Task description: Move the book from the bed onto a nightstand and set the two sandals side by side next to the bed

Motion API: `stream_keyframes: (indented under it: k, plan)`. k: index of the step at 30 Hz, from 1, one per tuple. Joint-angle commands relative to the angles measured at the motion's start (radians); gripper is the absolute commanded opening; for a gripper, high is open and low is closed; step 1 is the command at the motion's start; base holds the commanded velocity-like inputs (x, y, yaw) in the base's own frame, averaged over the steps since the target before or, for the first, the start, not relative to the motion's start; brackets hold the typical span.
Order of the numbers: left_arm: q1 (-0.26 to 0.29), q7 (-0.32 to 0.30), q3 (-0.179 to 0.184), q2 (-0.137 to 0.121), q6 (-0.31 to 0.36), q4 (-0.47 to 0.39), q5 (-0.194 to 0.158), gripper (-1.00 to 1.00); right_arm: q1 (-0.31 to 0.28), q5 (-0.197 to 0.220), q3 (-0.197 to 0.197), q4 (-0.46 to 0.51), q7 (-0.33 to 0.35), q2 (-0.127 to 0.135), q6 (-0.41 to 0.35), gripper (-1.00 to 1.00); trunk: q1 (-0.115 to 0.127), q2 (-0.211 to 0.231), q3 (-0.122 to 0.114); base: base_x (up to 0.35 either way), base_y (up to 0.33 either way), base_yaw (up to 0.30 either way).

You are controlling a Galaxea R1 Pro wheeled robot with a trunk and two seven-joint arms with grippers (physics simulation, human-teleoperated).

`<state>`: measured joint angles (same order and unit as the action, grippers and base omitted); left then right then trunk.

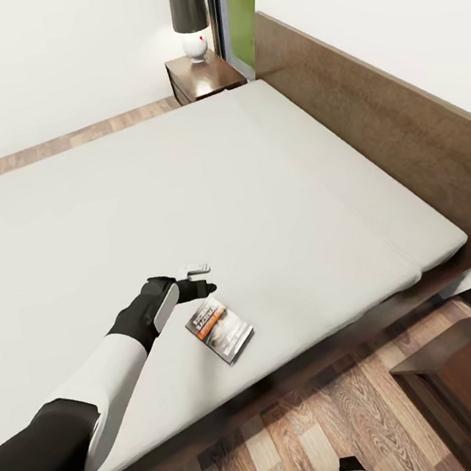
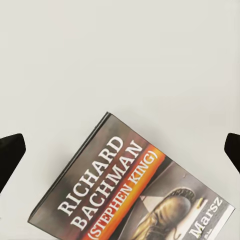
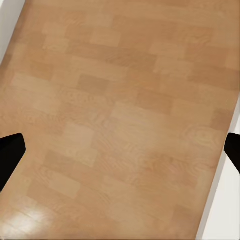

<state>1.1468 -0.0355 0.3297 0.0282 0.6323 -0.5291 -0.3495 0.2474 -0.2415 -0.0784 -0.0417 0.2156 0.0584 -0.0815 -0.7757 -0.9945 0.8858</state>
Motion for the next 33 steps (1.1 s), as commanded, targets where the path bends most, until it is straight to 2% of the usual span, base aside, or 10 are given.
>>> stream_keyframes:
  k: [1,33]
  plan:
    - [0.002,-0.003,0.002,0.0,0.004,-0.001,0.003,1.0,0.001,-0.001,-0.007,0.002,0.004,0.0,-0.003,1.0,0.0,-0.001,0.002,0.0,0.0,0.0]
    - [0.01,-0.003,0.002,-0.001,0.004,0.004,0.003,1.0,0.012,-0.001,-0.007,0.002,0.004,0.0,-0.003,1.0,0.0,-0.001,0.055,0.0,0.0,0.0]
